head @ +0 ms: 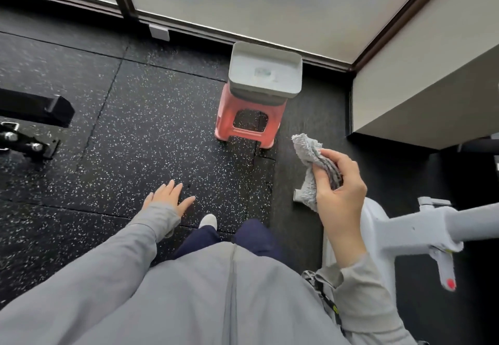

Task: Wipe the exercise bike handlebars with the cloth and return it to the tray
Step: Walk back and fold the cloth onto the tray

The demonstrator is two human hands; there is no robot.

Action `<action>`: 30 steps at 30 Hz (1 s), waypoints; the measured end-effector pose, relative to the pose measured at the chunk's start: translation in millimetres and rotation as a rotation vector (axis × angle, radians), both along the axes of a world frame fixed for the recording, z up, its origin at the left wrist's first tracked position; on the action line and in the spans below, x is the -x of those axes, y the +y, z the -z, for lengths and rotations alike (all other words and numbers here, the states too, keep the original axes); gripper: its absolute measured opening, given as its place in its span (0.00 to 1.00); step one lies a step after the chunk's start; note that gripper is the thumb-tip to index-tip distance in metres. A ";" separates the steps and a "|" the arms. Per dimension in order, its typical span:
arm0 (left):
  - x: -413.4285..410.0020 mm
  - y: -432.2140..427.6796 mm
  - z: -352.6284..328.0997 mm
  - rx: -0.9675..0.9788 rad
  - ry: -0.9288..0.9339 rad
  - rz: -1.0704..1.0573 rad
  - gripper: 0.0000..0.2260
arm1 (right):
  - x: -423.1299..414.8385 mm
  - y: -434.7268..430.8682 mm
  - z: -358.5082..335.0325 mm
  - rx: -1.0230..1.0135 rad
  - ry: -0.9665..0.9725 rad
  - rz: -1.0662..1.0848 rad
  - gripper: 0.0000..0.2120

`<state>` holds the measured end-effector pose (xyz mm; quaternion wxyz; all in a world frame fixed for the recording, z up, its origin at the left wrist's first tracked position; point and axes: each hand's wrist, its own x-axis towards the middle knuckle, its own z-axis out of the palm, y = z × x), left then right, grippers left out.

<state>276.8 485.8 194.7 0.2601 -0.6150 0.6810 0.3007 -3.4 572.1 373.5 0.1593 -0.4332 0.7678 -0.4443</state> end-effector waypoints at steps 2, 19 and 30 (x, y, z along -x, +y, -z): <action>9.3 -22.0 0.5 0.000 -0.018 0.009 0.30 | 10.3 -18.9 1.2 -0.002 -0.016 0.024 0.14; 172.4 -203.5 -15.0 0.105 0.004 0.059 0.30 | 159.5 -189.9 -2.3 0.047 -0.037 -0.003 0.13; 184.7 -306.6 -7.3 0.058 0.005 0.061 0.28 | 172.2 -302.8 12.5 -0.003 -0.029 0.003 0.13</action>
